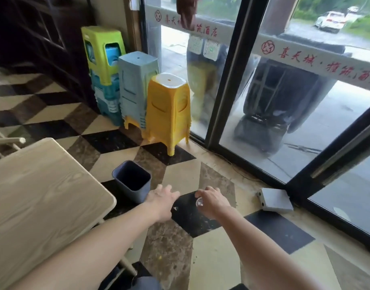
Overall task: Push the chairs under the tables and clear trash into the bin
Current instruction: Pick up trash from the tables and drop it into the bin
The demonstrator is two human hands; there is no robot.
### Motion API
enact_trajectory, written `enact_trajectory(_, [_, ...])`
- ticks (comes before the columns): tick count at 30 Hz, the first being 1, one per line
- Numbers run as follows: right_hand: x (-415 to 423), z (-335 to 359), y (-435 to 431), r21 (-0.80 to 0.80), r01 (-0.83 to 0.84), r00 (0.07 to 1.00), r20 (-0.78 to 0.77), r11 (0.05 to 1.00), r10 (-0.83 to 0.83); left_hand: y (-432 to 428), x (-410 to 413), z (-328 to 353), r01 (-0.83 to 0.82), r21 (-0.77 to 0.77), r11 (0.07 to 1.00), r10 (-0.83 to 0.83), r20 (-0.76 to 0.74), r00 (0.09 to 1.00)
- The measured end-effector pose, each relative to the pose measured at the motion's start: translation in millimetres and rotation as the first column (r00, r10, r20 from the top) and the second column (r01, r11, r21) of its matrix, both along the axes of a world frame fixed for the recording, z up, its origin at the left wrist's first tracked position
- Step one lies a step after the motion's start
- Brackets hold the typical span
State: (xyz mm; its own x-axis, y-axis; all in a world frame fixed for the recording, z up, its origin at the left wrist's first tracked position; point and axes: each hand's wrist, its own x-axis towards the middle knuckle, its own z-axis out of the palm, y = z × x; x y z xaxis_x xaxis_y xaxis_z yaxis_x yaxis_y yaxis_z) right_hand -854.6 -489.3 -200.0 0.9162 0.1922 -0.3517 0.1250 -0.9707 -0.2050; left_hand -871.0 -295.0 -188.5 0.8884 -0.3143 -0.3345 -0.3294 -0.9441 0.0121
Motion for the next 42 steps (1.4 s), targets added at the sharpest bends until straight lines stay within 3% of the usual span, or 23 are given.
enact_trajectory(8, [111.1,-27.7,41.4,0.002,-0.161,0.984,-0.074,0.987,0.161,37.4,105.8,-32.2,-0.148,0.081,0.986,0.154,-0.069,0.986])
enact_trajectory(17, [319.4,-40.0,97.3,-0.017,-0.33,0.941,-0.08,0.944,0.328,86.1,266.9,-64.0,-0.303,0.032,0.952,0.304,-0.143,0.942])
enact_trajectory(22, [394.1,-56.4,132.2,0.013,-0.367,0.925,-0.106,0.93,0.366,126.3,319.4,-65.7,-0.409,0.046,0.911,0.409,-0.224,0.885])
enact_trajectory(27, [444.6,-89.3,177.8,0.051,-0.532,0.829,-0.171,0.845,0.532,158.7,350.5,-88.3,-0.534,0.079,0.842,0.53,-0.312,0.789])
enact_trajectory(32, [500.7,-132.7,225.4,0.117,-0.655,0.705,-0.26,0.746,0.66,180.7,375.6,-115.5,-0.682,0.098,0.725,0.664,-0.362,0.654])
enact_trajectory(37, [552.3,-176.5,265.2,0.145,-0.705,0.617,-0.359,0.695,0.7,190.6,393.2,-153.0,-0.843,0.067,0.533,0.778,-0.431,0.458])
enact_trajectory(42, [584.2,-237.4,299.5,0.141,-0.7,0.597,-0.422,0.7,0.682,209.9,409.1,-228.4,-0.956,-0.034,0.291,0.812,-0.519,0.266])
